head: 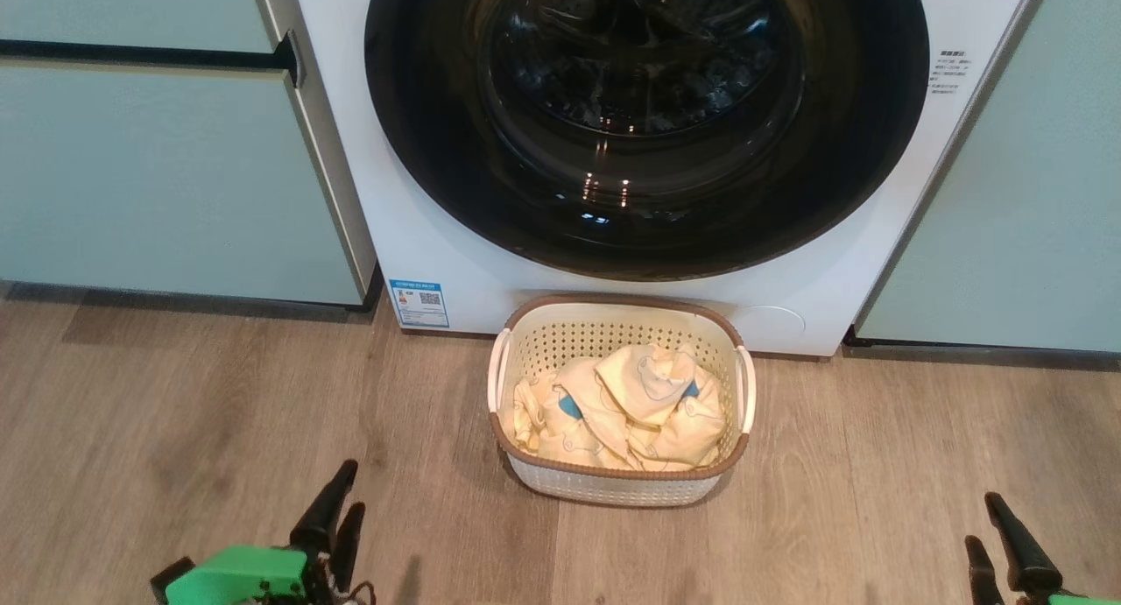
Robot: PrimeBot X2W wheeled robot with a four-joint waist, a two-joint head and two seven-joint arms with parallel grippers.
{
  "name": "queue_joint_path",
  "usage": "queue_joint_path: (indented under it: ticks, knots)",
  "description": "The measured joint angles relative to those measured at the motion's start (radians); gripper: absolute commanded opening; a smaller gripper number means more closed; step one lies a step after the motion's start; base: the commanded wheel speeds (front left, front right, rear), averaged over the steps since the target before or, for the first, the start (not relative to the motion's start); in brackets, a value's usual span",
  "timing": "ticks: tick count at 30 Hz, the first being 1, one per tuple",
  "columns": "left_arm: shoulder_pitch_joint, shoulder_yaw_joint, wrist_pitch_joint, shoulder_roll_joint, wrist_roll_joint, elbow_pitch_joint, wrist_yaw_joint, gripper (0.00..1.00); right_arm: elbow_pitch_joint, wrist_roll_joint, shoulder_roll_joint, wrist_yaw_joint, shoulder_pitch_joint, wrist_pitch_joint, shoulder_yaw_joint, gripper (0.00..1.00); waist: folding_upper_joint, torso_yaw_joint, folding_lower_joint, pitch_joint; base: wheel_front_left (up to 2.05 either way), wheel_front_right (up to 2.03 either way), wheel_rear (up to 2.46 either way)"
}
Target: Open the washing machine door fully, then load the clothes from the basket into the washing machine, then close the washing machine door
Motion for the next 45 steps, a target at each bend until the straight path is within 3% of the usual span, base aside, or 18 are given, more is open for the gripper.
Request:
queue_joint_path:
  ticks: [17, 45]
  knots:
    - [-0.019, -0.005, -0.051, 0.001, 0.088, -0.032, 0.000, 1.00, -0.032, -0.062, 0.000, 0.000, -0.019, -0.050, 0.019, 1.00, 0.0000, 0.000, 0.0000, 0.002, 0.00, 0.00, 0.00]
    - [-0.063, -0.025, -0.130, 0.009, 0.477, -0.118, 0.000, 1.00, -0.102, -0.391, 0.000, 0.000, -0.053, -0.129, 0.062, 1.00, 0.0000, 0.003, 0.0000, 0.004, 0.00, 0.00, 0.00]
